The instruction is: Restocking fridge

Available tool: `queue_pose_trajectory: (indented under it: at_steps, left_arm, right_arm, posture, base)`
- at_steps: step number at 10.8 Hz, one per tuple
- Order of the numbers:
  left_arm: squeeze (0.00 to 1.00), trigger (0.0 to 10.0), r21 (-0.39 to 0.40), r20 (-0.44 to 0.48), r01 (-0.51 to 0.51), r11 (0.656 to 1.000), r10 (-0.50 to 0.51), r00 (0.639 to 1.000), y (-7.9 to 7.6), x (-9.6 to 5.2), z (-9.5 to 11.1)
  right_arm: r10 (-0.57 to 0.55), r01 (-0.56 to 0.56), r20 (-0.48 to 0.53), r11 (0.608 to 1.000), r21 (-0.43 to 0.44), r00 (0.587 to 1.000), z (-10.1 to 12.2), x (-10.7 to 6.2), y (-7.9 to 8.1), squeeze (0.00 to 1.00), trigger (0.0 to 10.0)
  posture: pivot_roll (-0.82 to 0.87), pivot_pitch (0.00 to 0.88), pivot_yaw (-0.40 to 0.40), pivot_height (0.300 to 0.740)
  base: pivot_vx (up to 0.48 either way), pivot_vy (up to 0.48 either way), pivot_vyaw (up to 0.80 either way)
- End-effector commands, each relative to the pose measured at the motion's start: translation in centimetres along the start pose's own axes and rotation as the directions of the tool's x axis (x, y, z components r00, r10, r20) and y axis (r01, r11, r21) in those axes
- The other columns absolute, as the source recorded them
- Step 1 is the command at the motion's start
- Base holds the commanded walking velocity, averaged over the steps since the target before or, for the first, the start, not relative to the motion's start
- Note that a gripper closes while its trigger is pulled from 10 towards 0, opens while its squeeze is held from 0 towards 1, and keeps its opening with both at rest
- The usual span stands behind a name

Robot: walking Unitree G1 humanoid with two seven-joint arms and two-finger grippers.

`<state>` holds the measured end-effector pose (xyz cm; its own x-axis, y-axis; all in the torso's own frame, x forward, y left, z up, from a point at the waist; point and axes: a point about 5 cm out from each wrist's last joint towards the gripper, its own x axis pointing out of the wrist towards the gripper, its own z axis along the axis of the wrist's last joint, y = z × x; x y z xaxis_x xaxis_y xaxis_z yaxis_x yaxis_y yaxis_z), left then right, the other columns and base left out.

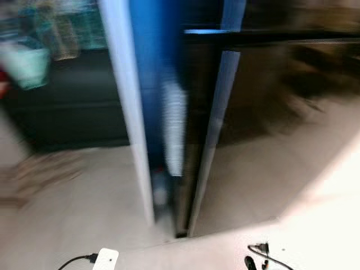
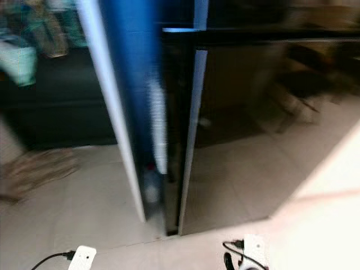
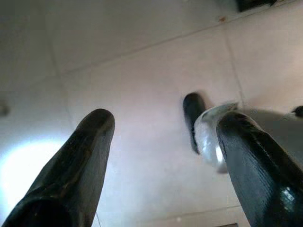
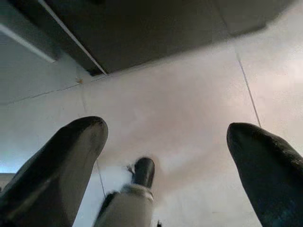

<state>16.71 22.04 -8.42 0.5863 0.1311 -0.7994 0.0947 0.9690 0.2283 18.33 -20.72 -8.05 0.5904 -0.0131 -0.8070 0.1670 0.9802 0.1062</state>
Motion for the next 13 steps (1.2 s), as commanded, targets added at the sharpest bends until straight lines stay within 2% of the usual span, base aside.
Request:
queue_pose_trajectory:
  at_steps: [1,3,8,12,13]
  left_arm:
    - [0.00,10.0,-0.013,-0.026,0.005,1.000,-0.005,1.000,-0.14,-0.07,-0.49]
    - [0.00,10.0,-0.025,-0.020,0.003,1.000,-0.004,1.000,-0.04,-0.03,-0.32]
    - [0.00,10.0,-0.056,-0.019,0.002,0.998,-0.003,1.000,0.17,-0.01,-0.22]
    - [0.00,10.0,-0.056,-0.021,0.006,0.998,-0.007,1.000,0.17,0.00,-0.21]
    - [0.00,10.0,-0.057,-0.020,0.005,0.998,-0.006,1.000,0.18,0.00,-0.21]
  right_arm:
    - [-0.005,0.005,-0.006,1.000,-0.003,1.000,-0.05,0.00,-0.04,0.00,10.0]
    - [0.006,-0.006,-0.001,1.000,0.022,1.000,0.21,0.12,0.40,0.00,10.0]
    - [0.015,-0.014,-0.008,0.998,0.058,1.000,0.28,0.19,0.65,0.00,10.0]
    - [0.015,-0.015,-0.001,1.000,0.026,1.000,0.69,0.27,0.76,0.00,10.0]
    - [0.022,-0.022,0.009,1.000,0.010,1.000,0.90,0.30,0.86,0.00,10.0]
  posture:
    - [0.03,0.000,-0.066,0.740]
    - [0.03,0.000,-0.064,0.740]
    - [0.05,0.000,-0.052,0.740]
    - [0.04,0.000,-0.052,0.740]
    - [0.04,0.000,-0.052,0.740]
  base:
    - [0.000,0.000,0.80]
    - [0.000,0.000,0.62]
    - [0.000,0.000,0.00]
    - [0.000,0.340,0.00]
    - [0.000,0.000,0.52]
